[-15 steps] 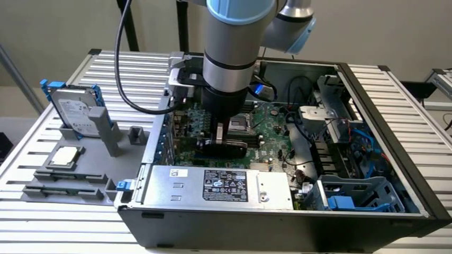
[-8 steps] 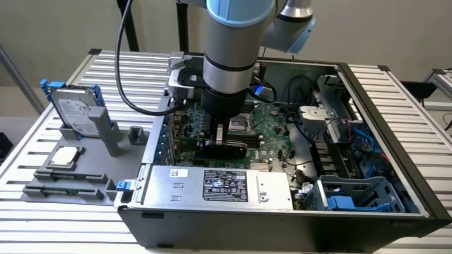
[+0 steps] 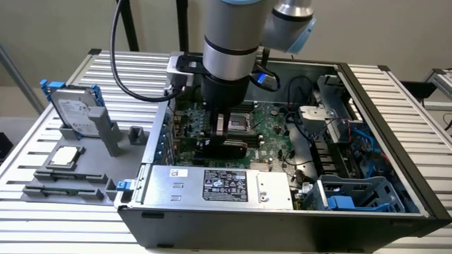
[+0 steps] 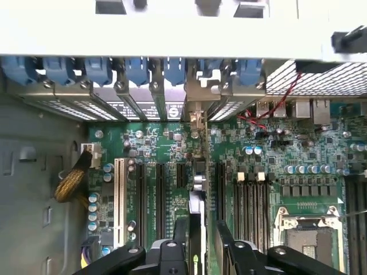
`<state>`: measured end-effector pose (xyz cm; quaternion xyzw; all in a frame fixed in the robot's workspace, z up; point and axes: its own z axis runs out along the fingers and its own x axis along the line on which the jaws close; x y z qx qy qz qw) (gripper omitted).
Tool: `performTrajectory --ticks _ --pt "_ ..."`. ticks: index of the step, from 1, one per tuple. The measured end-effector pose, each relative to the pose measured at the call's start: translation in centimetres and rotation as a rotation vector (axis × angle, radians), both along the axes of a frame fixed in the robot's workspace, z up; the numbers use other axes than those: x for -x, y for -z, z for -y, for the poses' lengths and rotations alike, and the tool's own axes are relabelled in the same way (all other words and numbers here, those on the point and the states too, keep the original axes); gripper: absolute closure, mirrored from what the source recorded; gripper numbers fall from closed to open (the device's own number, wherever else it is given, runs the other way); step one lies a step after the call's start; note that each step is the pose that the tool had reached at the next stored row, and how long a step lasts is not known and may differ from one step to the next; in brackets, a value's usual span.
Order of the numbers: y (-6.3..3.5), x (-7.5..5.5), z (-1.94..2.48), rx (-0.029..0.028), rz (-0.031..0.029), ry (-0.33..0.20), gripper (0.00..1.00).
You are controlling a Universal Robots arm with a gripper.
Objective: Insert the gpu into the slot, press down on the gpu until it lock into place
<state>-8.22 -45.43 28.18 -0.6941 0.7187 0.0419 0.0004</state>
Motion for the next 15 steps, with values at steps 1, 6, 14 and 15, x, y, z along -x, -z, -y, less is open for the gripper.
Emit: performTrajectory --ticks 1,6,14,15 --pt "-0.45 0.0 0.00 -0.0002 0.0002 0.000 0.66" --pt "-2.16 0.0 0.00 -0.0001 0.0001 0.000 0.75" --pt "-2.18 0.0 0.00 0.0000 0.0000 -0.001 0.89" --pt "-2.18 0.0 0.00 -0.0001 0.0000 -0.001 0.89"
